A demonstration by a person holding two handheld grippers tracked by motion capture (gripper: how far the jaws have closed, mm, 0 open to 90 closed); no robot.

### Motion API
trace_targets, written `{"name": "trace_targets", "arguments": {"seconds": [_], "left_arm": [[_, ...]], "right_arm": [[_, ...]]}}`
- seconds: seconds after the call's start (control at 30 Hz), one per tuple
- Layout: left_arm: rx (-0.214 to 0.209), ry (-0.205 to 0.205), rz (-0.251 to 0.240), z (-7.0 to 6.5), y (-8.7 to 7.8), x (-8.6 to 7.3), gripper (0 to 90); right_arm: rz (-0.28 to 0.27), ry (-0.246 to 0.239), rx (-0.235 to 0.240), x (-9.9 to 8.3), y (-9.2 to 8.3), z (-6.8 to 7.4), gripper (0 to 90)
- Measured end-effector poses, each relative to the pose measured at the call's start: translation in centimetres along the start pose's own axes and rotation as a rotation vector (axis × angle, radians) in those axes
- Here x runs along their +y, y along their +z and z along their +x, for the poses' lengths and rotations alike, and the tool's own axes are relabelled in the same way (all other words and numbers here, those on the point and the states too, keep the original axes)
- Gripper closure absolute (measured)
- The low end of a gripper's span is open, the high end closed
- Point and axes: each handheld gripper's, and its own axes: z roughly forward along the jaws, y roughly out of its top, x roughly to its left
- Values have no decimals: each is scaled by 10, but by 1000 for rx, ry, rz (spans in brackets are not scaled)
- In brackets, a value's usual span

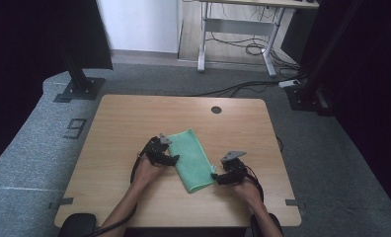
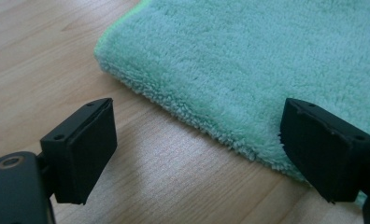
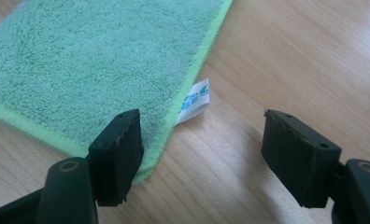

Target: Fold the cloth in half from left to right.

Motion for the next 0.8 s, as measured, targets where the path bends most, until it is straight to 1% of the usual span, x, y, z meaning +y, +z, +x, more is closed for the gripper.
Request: {"name": "trace_targets", "arguments": {"seconds": [0.1, 0.23, 0.43, 0.53, 0.8], "left_arm": [[2, 0, 1, 4, 1, 0, 105], [-4, -20, 3, 11, 2, 0, 99], [-7, -20, 4, 21, 5, 2, 92], [-12, -24, 2, 25, 6, 2, 83], [0, -4, 1, 31, 13, 10, 73]], "right_arm": [[0, 2, 9, -1, 0, 2, 288], [-5, 0, 28, -1, 1, 9, 289], [-2, -42, 48, 4, 5, 24, 288], [-4, -52, 52, 7, 8, 32, 286], [-10, -55, 70, 14, 17, 49, 263]]}}
